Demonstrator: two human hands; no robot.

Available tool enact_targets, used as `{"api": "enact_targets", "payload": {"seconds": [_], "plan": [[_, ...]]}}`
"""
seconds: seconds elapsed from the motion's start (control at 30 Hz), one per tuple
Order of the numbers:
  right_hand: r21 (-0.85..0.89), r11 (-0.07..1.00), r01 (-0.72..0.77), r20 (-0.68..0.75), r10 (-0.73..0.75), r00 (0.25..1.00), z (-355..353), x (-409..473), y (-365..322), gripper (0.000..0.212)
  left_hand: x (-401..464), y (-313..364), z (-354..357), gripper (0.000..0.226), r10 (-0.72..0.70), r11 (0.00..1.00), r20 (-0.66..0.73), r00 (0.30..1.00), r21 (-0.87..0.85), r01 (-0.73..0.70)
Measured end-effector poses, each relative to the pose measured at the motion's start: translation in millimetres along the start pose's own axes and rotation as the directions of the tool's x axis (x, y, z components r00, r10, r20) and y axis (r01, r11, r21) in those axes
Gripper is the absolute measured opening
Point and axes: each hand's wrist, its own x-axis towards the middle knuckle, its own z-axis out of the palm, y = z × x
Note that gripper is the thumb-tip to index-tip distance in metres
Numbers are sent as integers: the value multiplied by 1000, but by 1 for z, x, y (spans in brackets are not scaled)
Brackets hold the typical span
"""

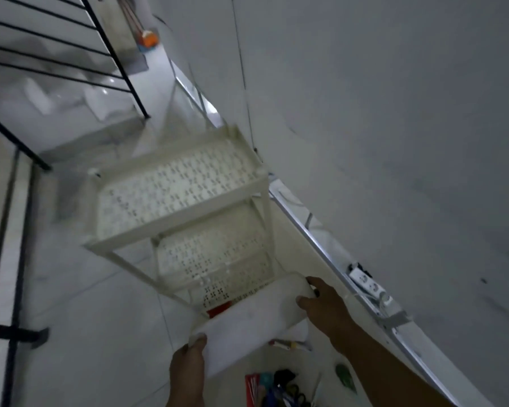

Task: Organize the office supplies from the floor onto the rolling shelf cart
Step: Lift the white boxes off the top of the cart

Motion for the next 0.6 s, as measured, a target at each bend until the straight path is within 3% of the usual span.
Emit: {"api": "enact_targets", "payload": {"seconds": [0.17,0.33,0.6], "plan": [[8,998,55,13,-55,998,-28,-65,-80,54,-78,68,-47,58,0,996,-16,1000,-84,-1],[18,991,131,-41,-130,991,-60,-127,-160,50,-161,129,-95,52,67,978,59,996,-200,-54],[77,966,245,-95,-238,967,-83,-165,-267,48,-224,230,-138,40,325,924,121,938,-253,-287]]}}
